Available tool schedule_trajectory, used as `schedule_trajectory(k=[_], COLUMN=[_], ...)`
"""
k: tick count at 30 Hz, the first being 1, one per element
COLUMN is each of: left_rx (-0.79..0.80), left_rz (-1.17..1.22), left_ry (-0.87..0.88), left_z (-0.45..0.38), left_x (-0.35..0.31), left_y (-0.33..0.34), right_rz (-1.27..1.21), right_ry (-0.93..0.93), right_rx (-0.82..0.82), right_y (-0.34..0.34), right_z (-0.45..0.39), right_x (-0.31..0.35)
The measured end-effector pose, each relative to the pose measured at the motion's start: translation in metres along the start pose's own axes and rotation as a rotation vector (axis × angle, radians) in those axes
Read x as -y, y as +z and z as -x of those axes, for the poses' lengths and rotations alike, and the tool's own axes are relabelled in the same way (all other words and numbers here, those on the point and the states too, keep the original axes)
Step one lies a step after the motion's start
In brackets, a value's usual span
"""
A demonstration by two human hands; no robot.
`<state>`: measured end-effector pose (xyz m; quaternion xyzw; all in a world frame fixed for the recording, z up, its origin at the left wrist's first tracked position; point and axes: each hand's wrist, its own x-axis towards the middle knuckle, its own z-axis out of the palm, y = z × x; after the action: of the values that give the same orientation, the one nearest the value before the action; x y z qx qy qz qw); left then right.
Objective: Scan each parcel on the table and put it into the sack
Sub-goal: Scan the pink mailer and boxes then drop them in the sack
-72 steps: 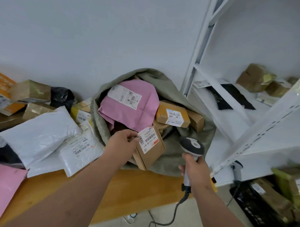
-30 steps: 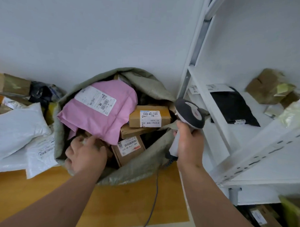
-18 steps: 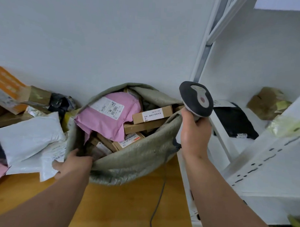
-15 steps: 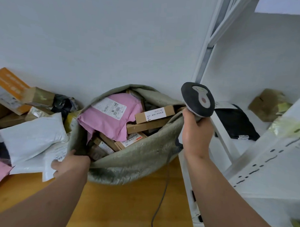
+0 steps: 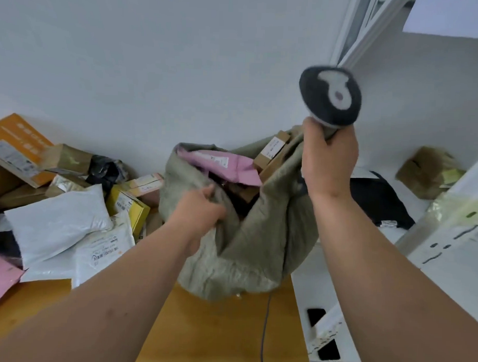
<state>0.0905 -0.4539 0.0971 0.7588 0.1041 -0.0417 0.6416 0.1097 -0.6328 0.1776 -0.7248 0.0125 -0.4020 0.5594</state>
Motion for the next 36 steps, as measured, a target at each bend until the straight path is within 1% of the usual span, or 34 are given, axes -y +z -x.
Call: schedule_trajectory(k=[2, 4, 6, 9, 12, 15, 18, 22, 24, 25, 27, 30, 32, 34, 36], left_rx=[0.035, 0.019, -0.051, -0.151, -0.189, -0.229, -0.316, -0.454, -0.486, -0.482, -0.418, -0.295, -0.270, -0.257, -0.279], left_rz=[-0.046, -0.080, -0.068, -0.144, -0.179, -0.200, -0.228, -0.225, -0.241, -0.269, -0.331, -0.420, -0.451, -0.459, -0.520], left_ry=[-0.132, -0.233, -0.266, -0.254, -0.215, -0.159, -0.119, -0.180, -0.229, -0.243, -0.228, -0.123, -0.054, -0.014, 0.001], left_z=[0.004, 0.010, 0.011, 0.007, 0.003, -0.001, -0.006, -0.012, -0.015, -0.016, -0.014, -0.010, -0.011, -0.013, -0.012], left_x=[0.026, 0.053, 0.076, 0.090, 0.088, 0.082, 0.079, 0.088, 0.093, 0.095, 0.097, 0.094, 0.092, 0.089, 0.084], left_y=[-0.005, -0.011, -0.016, -0.026, -0.029, -0.027, -0.029, -0.041, -0.048, -0.049, -0.047, -0.038, -0.034, -0.034, -0.035], right_rz=[0.059, 0.088, 0.090, 0.046, 0.023, 0.005, 0.031, 0.121, 0.142, 0.169, 0.240, 0.265, 0.264, 0.205, 0.133], right_ry=[0.125, 0.295, 0.411, 0.481, 0.479, 0.403, 0.324, 0.395, 0.447, 0.465, 0.487, 0.494, 0.474, 0.458, 0.494], right_rx=[0.055, 0.036, -0.018, -0.060, -0.076, -0.140, -0.180, -0.099, -0.084, -0.083, -0.083, -0.073, -0.063, -0.018, 0.031], right_y=[-0.008, -0.018, -0.028, -0.038, -0.042, -0.044, -0.045, -0.046, -0.045, -0.043, -0.041, -0.037, -0.032, -0.027, -0.020], right_z=[0.009, 0.023, 0.036, 0.051, 0.055, 0.053, 0.054, 0.060, 0.063, 0.065, 0.069, 0.072, 0.072, 0.073, 0.078], right_x=[-0.020, -0.039, -0.052, -0.060, -0.065, -0.065, -0.069, -0.081, -0.088, -0.091, -0.096, -0.099, -0.094, -0.082, -0.069])
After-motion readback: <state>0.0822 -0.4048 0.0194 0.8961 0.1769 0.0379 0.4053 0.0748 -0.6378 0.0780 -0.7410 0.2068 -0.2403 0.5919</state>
